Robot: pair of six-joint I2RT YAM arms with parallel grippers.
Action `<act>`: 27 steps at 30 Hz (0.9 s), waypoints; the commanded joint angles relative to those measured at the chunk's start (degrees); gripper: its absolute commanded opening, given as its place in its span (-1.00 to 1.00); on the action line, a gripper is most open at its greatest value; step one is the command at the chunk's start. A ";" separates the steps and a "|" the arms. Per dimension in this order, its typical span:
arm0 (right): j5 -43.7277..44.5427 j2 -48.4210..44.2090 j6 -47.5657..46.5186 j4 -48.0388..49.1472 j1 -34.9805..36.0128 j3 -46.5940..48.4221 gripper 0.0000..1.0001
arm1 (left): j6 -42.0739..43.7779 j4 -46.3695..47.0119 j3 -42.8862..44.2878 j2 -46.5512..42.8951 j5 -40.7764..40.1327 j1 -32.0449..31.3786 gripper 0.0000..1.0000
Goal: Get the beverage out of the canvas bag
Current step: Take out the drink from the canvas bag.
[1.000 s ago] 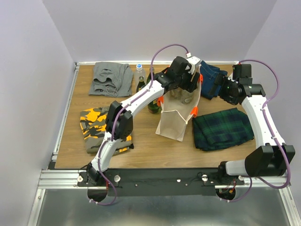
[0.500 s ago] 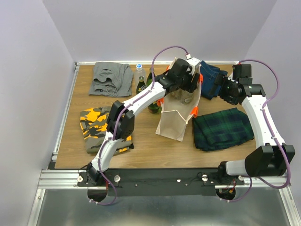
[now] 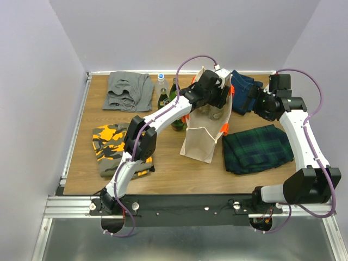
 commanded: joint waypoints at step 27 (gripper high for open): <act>1.12 0.14 -1.09 -0.83 -0.14 0.22 1.00 | 0.56 1.48 -1.07 -0.26 -1.89 -0.53 -0.02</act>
